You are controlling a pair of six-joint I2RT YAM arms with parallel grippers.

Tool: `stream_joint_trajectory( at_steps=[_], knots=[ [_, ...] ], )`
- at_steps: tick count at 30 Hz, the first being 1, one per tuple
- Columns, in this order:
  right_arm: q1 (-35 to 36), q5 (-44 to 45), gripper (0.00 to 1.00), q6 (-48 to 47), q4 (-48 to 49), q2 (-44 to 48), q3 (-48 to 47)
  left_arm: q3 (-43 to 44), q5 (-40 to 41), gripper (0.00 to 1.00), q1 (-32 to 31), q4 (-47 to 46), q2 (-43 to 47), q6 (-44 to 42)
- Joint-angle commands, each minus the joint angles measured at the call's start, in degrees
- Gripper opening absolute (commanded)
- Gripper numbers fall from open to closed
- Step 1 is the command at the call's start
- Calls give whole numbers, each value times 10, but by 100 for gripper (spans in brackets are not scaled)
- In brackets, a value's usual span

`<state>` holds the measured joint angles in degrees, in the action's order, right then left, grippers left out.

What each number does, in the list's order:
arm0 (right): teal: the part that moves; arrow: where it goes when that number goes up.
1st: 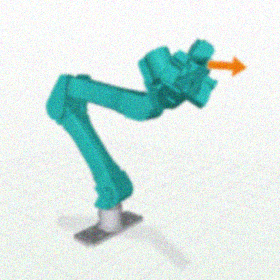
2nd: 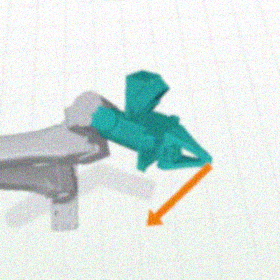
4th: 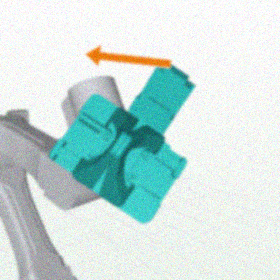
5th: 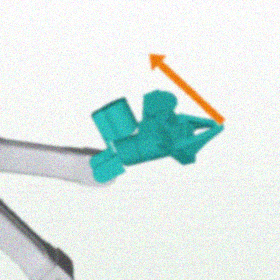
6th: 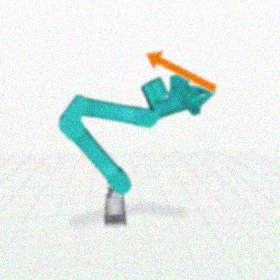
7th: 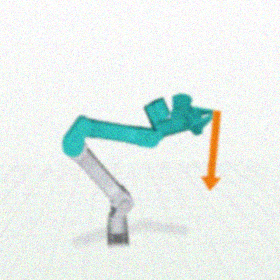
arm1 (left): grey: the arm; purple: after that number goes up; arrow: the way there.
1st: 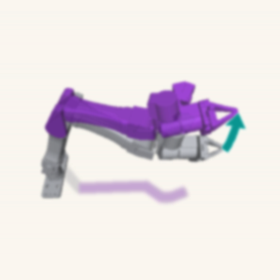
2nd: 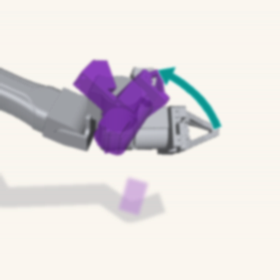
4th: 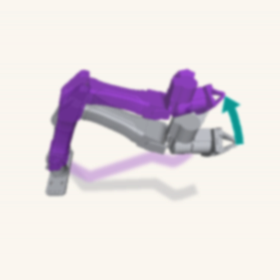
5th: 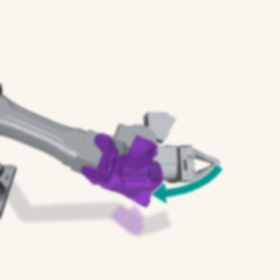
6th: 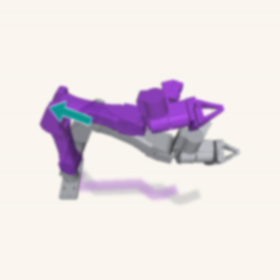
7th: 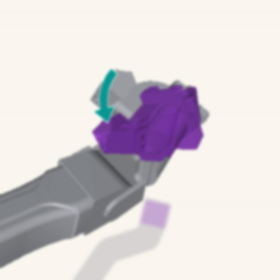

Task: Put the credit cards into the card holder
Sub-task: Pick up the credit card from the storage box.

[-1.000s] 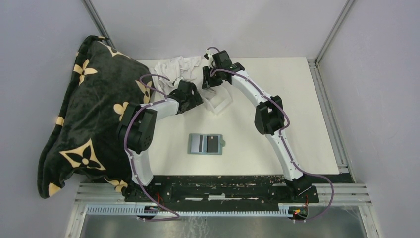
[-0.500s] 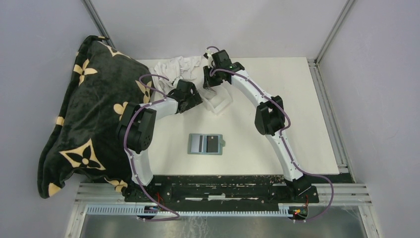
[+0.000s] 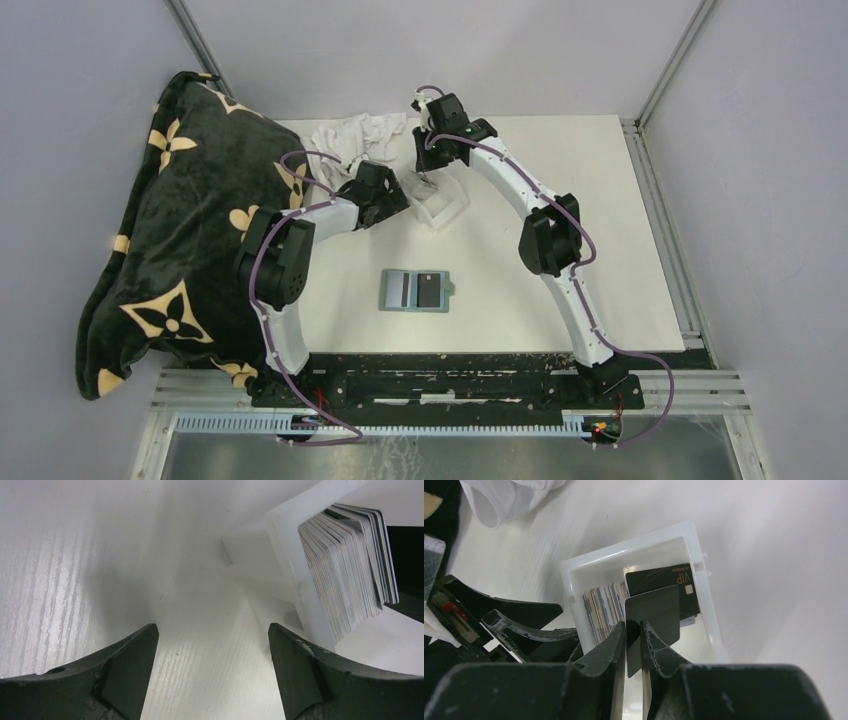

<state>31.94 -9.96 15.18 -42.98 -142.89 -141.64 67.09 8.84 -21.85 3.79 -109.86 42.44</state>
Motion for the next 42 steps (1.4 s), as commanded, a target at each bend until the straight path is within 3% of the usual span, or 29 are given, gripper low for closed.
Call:
stream_joint_trajectory(
  at_steps=[1,10,17,20,23,29,34,42],
  knots=[
    [7,48,2,-25,-10,60,13,-19,-3,89,1,-16,39,22],
    [7,121,1,-58,5,148,91,-58,8,91,1,-41,123,5],
    [7,109,1,-54,-1,246,189,-105,-34,91,1,-84,221,-17],
    [5,66,1,-49,-19,301,244,-128,-102,92,2,-119,255,-41],
    [1,2,1,-32,-26,358,311,-149,-230,92,5,-161,271,-59],
    [-5,-128,1,23,-4,462,457,-208,-414,90,9,-244,280,-24],
    [-7,-229,1,77,47,517,563,-257,-508,89,17,-329,282,24],
    [-13,-295,1,147,129,539,646,-306,-628,83,25,-463,264,107]
  ],
)
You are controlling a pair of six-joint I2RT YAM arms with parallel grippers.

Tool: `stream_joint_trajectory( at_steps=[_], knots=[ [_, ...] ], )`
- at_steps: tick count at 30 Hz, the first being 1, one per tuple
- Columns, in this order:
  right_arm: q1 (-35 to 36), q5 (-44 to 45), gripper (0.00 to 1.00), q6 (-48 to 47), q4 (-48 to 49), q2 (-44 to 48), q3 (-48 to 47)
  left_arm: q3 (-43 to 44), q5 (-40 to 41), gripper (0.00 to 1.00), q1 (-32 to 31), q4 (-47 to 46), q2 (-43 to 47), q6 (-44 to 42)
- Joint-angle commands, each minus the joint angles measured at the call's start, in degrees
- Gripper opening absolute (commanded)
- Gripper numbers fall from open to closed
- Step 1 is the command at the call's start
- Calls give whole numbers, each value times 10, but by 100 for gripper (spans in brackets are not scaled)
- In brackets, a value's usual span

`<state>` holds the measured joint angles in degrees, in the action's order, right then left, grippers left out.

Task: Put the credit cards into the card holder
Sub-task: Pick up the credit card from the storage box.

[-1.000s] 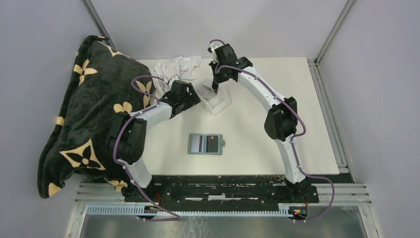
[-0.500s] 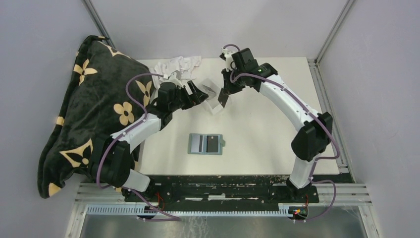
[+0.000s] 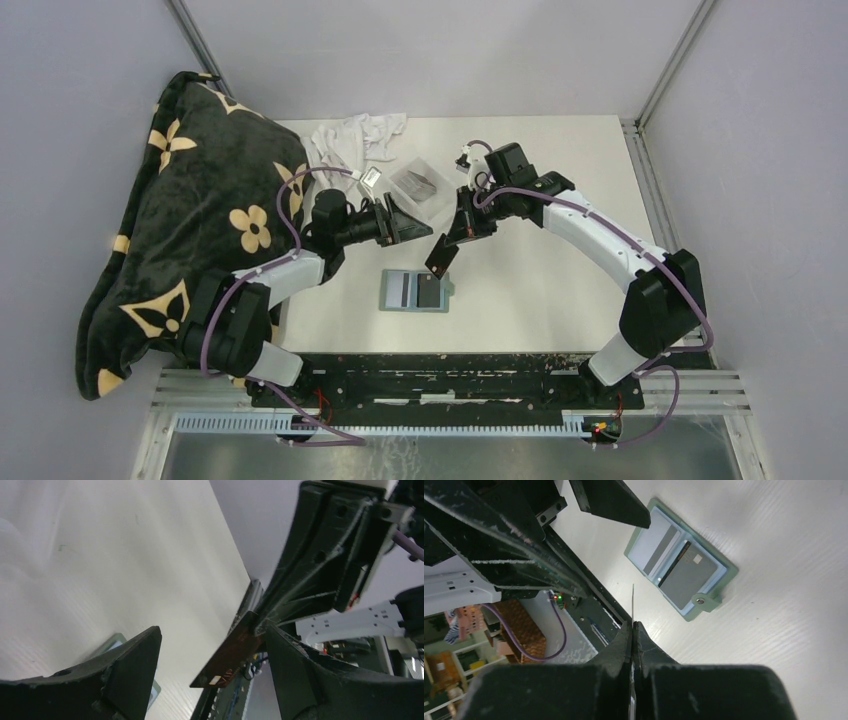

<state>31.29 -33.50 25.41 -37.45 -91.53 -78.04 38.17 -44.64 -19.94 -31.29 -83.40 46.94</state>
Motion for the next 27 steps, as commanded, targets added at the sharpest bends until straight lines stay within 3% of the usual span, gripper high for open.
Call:
stream_joint_trajectory(
  at_steps=[1,5,13,16,20,23,25,27],
  knots=[
    [-7,-64,1,52,81,25,13,-21,-101,82,5,-125,-3,71],
    [-10,-85,1,77,112,20,25,-33,-134,71,6,-154,-16,91],
    [-10,-116,1,109,149,-10,32,-46,-159,63,8,-192,-30,109],
    [-11,-116,1,110,152,-20,30,-47,-176,49,8,-232,-44,131],
    [-13,-119,1,115,155,-32,25,-61,-194,17,9,-326,-73,196],
    [-17,-118,1,122,159,-37,21,-75,-198,4,10,-411,-98,253],
    [-19,-110,8,129,160,-37,18,-80,-194,3,10,-469,-117,290],
    [-20,-95,24,129,160,-34,17,-85,-181,3,11,-516,-135,323]
  ],
)
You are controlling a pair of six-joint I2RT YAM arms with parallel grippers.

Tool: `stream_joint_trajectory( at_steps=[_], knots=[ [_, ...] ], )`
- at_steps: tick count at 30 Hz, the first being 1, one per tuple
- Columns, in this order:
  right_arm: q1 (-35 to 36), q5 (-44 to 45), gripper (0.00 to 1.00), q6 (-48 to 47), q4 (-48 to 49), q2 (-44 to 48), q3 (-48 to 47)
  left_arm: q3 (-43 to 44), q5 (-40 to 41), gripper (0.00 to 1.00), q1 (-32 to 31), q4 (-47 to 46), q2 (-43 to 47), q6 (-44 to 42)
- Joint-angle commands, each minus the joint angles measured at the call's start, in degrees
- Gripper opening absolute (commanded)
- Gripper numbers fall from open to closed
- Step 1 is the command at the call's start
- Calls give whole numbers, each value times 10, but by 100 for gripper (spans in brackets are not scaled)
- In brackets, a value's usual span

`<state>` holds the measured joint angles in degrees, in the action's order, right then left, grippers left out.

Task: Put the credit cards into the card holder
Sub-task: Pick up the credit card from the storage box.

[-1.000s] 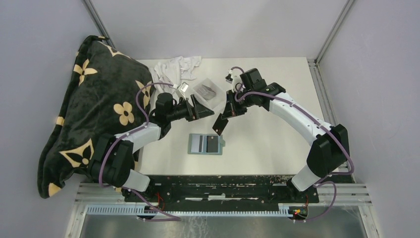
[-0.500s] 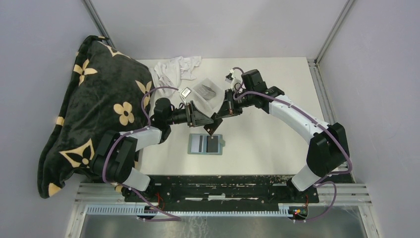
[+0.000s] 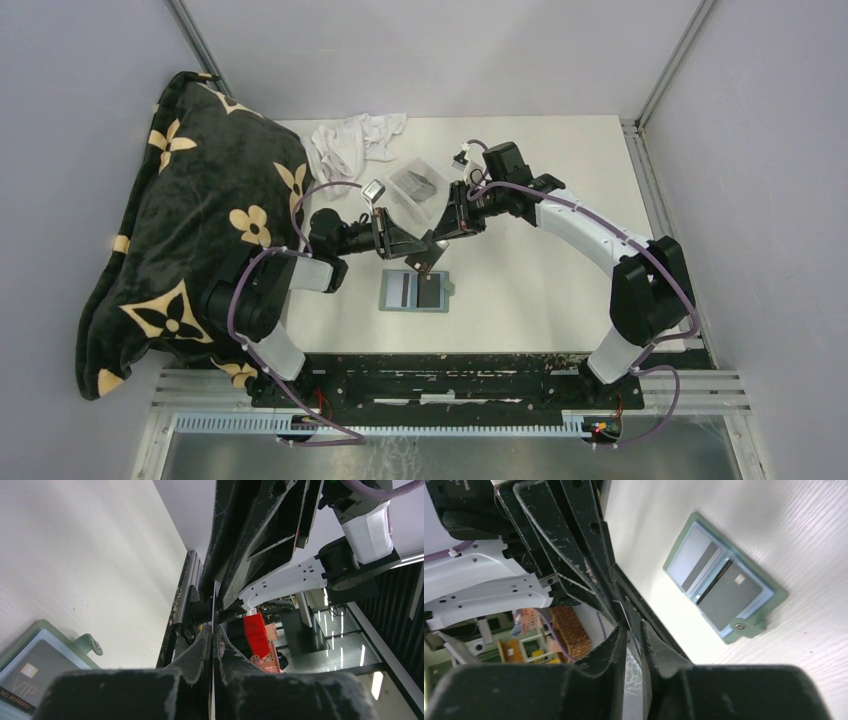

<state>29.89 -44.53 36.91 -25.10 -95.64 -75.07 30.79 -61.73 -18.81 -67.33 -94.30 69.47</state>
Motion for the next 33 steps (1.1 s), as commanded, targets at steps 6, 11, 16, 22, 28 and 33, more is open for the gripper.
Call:
stream_joint_trajectory(
  at_steps=[6,11,16,22,28,33],
  knots=[
    [-6,95,42,21,55,47,24,-20,84,3,0,-177,-26,127],
    [-5,103,43,57,101,65,66,-23,174,3,-1,-79,18,89],
    [-5,107,42,107,169,77,109,-24,234,3,-2,5,48,57],
    [0,92,38,157,243,61,123,-35,259,3,-11,-5,44,74],
    [4,78,34,200,305,45,132,-30,280,3,-21,1,40,79],
    [10,75,31,212,320,33,135,-20,293,3,-29,-8,30,88]
  ],
)
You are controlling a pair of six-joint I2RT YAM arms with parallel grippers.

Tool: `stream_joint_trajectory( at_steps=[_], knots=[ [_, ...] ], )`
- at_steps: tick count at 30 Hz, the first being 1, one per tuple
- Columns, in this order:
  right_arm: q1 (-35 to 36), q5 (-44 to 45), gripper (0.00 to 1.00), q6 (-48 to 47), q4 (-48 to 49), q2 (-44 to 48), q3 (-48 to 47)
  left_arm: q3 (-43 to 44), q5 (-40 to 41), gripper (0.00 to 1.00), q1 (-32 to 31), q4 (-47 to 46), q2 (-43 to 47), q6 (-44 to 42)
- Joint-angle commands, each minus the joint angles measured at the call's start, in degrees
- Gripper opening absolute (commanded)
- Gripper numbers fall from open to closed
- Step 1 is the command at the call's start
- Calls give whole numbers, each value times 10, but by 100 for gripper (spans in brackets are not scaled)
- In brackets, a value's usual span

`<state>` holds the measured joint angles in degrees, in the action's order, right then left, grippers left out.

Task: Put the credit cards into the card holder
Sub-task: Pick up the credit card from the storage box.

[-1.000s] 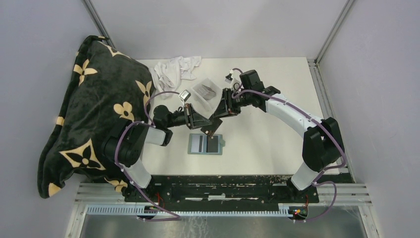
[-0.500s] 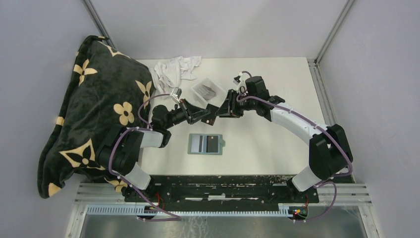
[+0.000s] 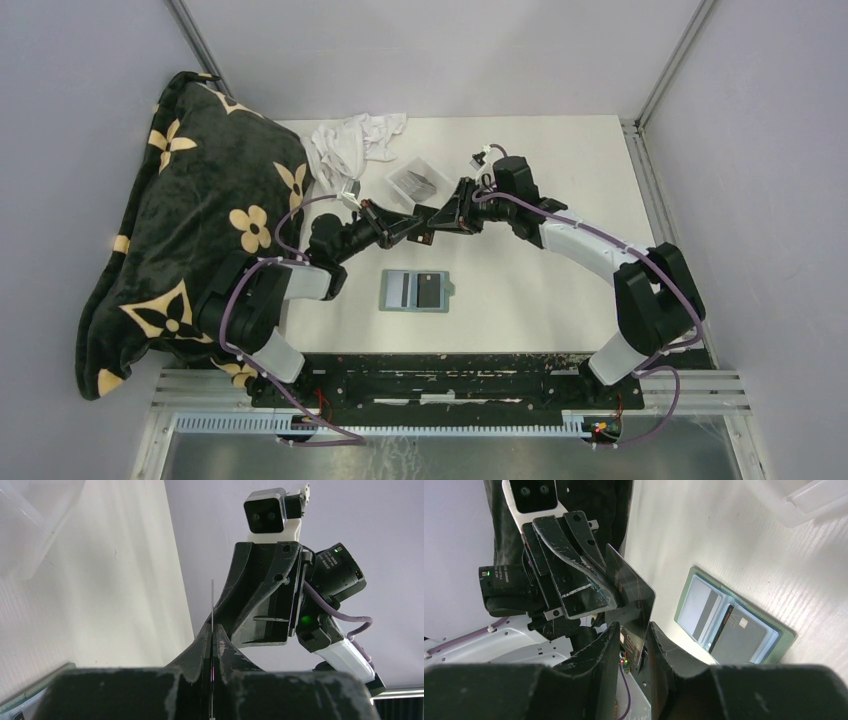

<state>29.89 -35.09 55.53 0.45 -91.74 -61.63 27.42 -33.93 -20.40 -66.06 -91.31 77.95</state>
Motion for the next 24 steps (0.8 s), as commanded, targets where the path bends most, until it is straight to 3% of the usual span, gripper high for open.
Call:
stream_joint_trajectory(
  at_steps=[1,6,8,10,12,14,19,24],
  knots=[
    [12,-19,31,27,67,-7,3,15,16,3,-15,-26,-3,7],
    [12,-18,29,34,79,-9,11,17,21,3,-20,-65,-25,36],
    [12,-20,19,37,84,-11,12,15,22,3,-22,-74,-32,39],
    [12,-22,3,40,89,-12,11,11,25,3,-25,-81,-37,43],
    [12,-21,1,39,88,-10,12,5,29,10,-24,-79,-38,46],
    [12,-19,1,35,80,-7,11,-2,39,26,-23,-61,-31,36],
    [11,7,1,-21,-11,15,-8,-2,86,43,-21,145,40,-73],
    [28,73,1,-100,-143,30,-45,11,170,46,-20,376,123,-204]
  ],
)
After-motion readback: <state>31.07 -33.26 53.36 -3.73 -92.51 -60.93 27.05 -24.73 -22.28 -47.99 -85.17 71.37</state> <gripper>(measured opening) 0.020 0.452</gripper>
